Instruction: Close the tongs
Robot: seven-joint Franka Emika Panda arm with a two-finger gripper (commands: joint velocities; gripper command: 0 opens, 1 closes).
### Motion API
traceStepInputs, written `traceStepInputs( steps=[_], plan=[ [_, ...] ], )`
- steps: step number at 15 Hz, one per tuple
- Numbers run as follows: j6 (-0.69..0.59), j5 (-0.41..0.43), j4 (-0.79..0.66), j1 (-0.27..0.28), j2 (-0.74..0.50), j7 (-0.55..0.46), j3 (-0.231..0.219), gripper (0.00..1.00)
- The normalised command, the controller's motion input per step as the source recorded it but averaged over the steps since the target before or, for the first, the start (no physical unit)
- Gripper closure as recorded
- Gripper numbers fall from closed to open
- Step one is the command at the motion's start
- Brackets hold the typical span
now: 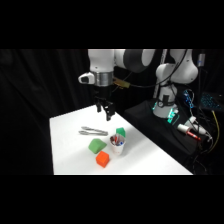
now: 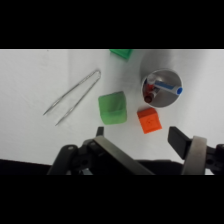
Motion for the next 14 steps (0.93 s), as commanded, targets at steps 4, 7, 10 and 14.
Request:
traceStepInputs(
  steps=[4, 7, 10, 14],
  plan=[
    [0.01, -0.008, 0.02, -0.022, 0.01, 0.1, 0.0, 0.0],
    [0.01, -0.022, 0.06, -0.054, 0.04, 0.2, -0.043, 0.0],
    [0.02, -0.017, 0.09, -0.081, 0.05, 0.18, -0.067, 0.0],
    [0.04, -0.002, 0.14, -0.091, 0.12, 0.25, -0.086, 0.0]
  ],
)
